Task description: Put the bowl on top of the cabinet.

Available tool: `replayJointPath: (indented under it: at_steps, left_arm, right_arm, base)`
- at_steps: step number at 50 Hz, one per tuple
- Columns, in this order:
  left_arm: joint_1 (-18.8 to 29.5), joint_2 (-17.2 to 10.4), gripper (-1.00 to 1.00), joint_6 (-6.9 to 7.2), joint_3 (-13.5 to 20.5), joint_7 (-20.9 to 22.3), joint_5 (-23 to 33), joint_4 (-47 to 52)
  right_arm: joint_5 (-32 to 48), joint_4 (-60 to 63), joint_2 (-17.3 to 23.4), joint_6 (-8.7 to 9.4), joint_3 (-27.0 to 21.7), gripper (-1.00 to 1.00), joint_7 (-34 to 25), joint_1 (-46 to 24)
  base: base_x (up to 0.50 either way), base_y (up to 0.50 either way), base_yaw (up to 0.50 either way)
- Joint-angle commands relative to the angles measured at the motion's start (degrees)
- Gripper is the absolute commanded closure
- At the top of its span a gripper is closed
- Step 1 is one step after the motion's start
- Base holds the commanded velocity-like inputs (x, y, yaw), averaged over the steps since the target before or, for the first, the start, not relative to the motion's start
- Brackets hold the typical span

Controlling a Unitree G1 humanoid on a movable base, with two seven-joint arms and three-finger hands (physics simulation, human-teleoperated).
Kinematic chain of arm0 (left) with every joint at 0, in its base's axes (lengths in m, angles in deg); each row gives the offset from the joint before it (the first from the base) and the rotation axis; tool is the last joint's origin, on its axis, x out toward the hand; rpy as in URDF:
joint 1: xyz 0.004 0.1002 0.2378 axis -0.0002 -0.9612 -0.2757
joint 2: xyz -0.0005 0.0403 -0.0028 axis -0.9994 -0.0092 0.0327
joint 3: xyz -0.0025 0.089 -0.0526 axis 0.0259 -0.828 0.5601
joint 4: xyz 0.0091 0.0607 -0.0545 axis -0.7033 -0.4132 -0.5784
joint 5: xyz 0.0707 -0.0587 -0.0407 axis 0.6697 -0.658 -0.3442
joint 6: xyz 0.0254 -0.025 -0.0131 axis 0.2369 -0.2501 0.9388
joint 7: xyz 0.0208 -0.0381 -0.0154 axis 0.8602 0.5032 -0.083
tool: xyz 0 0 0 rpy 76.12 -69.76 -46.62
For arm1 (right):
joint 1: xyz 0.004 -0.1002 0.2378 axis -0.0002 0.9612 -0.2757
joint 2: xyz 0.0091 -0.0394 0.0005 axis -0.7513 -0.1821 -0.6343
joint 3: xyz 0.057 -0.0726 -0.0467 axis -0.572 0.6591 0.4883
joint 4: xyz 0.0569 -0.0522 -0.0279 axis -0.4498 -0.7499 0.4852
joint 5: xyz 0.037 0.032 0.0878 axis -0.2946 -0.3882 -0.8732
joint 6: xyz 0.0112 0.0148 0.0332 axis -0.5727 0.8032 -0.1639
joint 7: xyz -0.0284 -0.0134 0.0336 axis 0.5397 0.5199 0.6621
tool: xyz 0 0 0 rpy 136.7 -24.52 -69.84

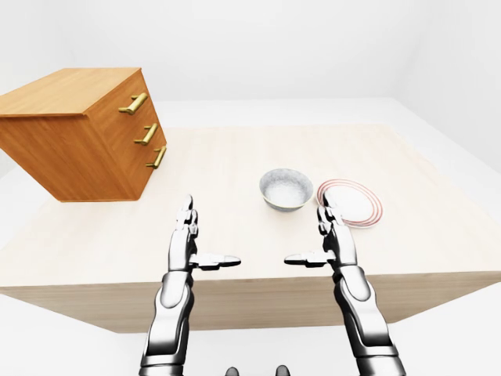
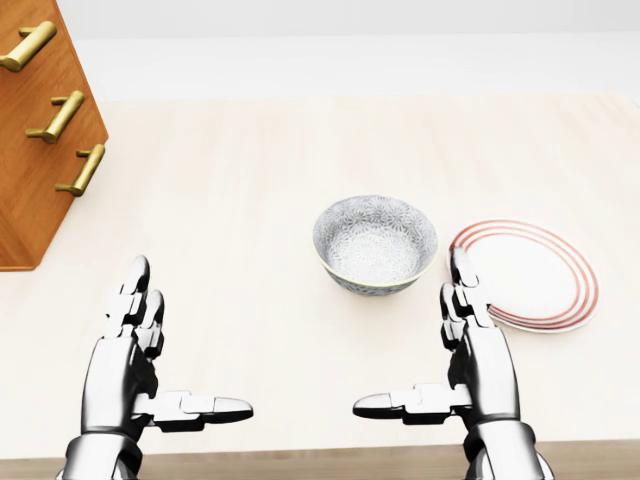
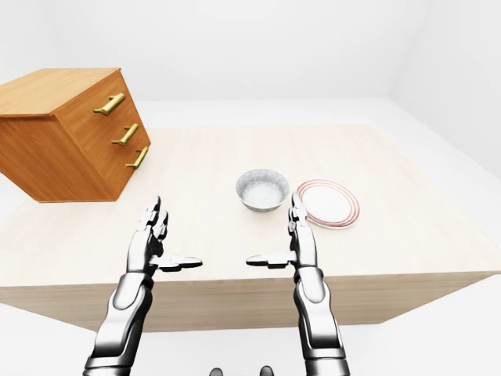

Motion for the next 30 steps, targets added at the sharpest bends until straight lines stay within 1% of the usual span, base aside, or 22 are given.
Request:
replayJointPath:
  at_steps: [1, 4, 6, 7, 9, 14, 15, 19, 20, 21, 24, 25, 26, 27, 28, 29, 30]
  left_arm:
    - [-0.17, -1.06, -1.00, 0.83, 2.39, 1.52, -1.57, 1.35]
    - [-0.17, -1.05, -1.00, 0.83, 2.40, 1.53, -1.56, 1.36]
    - [-0.16, -1.04, -1.00, 0.83, 2.41, 1.54, -1.55, 1.36]
    - [-0.87, -1.88, -1.00, 4.81, 4.12, 1.58, -3.11, 7.71]
    - [-1.05, -2.24, -1.00, 4.81, 5.25, 1.77, -3.62, 11.13]
    - [-1.05, -2.10, -1.00, 4.81, 5.40, 1.93, -3.48, 11.24]
    - [-1.28, -3.28, -1.00, 4.81, 9.65, 1.06, -6.50, 19.09]
    - [-1.25, -3.14, -1.00, 4.81, 10.10, 1.20, -6.51, 19.63]
    - [-2.36, -5.66, -1.00, 4.81, 18.22, -0.77, -10.04, 34.04]
    - [-2.23, -5.43, -1.00, 4.81, 19.06, -0.47, -9.96, 34.97]
    - [-2.11, -5.12, -1.00, 4.81, 19.29, -0.13, -9.66, 35.08]
    - [-1.35, -5.76, -1.00, 4.81, 28.73, -2.68, -16.56, 41.89]
    - [-1.33, -5.96, -1.00, 4.81, 29.33, -3.00, -17.20, 42.28]
    - [-1.36, -6.02, -1.00, 4.81, 29.35, -3.07, -17.29, 42.30]
    - [-0.91, -6.63, -1.00, 4.81, 32.56, -4.17, -20.06, 44.71]
    - [-0.36, -7.48, -1.00, 4.81, 36.24, -5.56, -23.66, 45.94]
    - [-0.51, -7.82, -1.00, 4.81, 36.34, -5.98, -24.21, 45.96]
  right_arm:
    - [-1.23, 1.55, 0.77, 1.50, -1.63, -1.00, -1.59, 0.19]
    - [-1.22, 1.55, 0.76, 1.50, -1.64, -1.00, -1.60, 0.19]
    - [-1.19, 2.05, 0.77, 1.91, -1.63, -1.00, -1.57, 0.22]
    - [-1.93, 7.18, 1.49, 4.44, -2.66, -1.00, -1.54, -0.03]
    - [-2.67, 10.69, 1.95, 4.44, -3.92, -1.00, -1.63, -0.36]
    - [-2.57, 10.82, 1.85, 4.44, -4.03, -1.00, -1.74, -0.37]
    - [-4.82, 21.69, 3.40, 4.44, -7.84, -1.00, -0.93, -0.43]
    - [-4.72, 22.43, 3.24, 4.44, -8.30, -1.00, -1.14, -0.51]
    - [-9.64, 37.26, 6.07, 4.44, -17.96, -1.00, -0.24, 0.46]
    - [-9.76, 38.17, 5.97, 4.44, -18.86, -1.00, -0.49, 0.34]
    - [-9.55, 38.27, 5.75, 4.44, -19.03, -1.00, -0.74, 0.26]
    - [-19.93, 49.63, 9.75, 4.44, -34.46, -1.00, -0.23, -0.92]
    - [-21.02, 50.32, 10.21, 4.44, -35.78, -1.00, -0.03, -1.12]
    - [-21.14, 50.36, 10.27, 4.44, -35.86, -1.00, 0.02, -1.12]
    - [-25.15, 52.99, 11.57, 4.44, -40.54, -1.00, 0.44, -1.53]
    - [-27.69, 53.96, 12.16, 4.44, -43.44, -1.00, 0.43, -1.26]
    - [-28.19, 53.97, 12.42, 4.44, -43.57, -1.00, 0.73, -1.09]
  base:
    - [0.00, 0.00, 0.00]
    - [0.00, 0.00, 0.00]
    - [0.00, 0.00, 0.00]
    - [0.00, 0.00, 0.00]
    - [0.00, 0.00, 0.00]
    - [0.00, 0.00, 0.00]
    - [0.00, 0.00, 0.00]
    - [0.00, 0.00, 0.00]
    - [0.00, 0.00, 0.00]
    - [0.00, 0.00, 0.00]
    - [0.00, 0.00, 0.00]
    - [0.00, 0.00, 0.00]
    - [0.00, 0.00, 0.00]
    - [0.00, 0.00, 0.00]
    - [0.00, 0.00, 0.00]
    - [0.00, 0.00, 0.00]
    - [0.00, 0.00, 0.00]
